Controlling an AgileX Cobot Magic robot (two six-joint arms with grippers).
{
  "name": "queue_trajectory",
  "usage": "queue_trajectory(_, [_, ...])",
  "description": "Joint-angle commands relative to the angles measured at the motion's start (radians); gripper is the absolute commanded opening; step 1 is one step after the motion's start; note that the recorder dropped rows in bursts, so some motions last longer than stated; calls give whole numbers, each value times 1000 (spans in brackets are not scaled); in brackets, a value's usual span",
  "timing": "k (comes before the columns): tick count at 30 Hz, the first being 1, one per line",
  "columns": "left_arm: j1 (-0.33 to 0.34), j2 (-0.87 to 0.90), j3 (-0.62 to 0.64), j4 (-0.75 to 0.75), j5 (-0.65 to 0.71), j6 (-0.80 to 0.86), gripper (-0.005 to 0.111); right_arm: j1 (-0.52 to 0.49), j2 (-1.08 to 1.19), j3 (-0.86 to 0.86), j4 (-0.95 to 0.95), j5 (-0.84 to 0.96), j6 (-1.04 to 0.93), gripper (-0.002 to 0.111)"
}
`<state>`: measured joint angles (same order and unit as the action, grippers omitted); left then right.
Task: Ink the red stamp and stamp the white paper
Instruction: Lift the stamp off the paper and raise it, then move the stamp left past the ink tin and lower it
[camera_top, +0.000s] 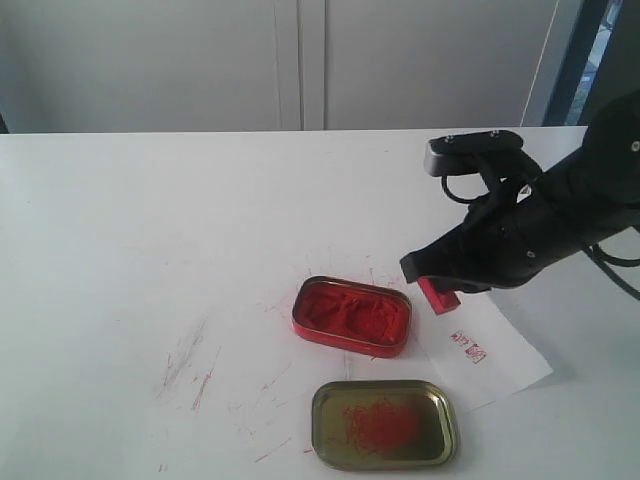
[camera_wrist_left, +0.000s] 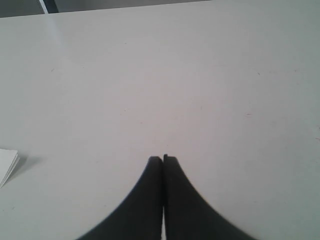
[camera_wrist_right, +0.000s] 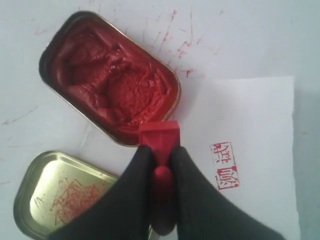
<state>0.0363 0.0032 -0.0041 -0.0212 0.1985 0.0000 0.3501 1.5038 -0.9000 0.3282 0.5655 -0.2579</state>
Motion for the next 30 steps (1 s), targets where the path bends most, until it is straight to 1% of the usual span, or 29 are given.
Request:
queue_trajectory(1, [-1,-3,4,-9,3,0,0,-2,-9,-37,60,10,-61,0])
queue_trajectory(11, [-1,-3,4,-9,3,0,0,-2,-2,-81,285,43,-265,0])
queue_trajectory(19, [-1,-3,4,-9,3,0,0,-2,68,-149,443,138,-375,0])
queue_trajectory(24, [-1,-3,4,-9,3,0,0,-2,124,-163,532,173,-383,0])
queue_trajectory(30, [-1,-3,4,-9,3,0,0,-2,186,-190,680,261,-496,0])
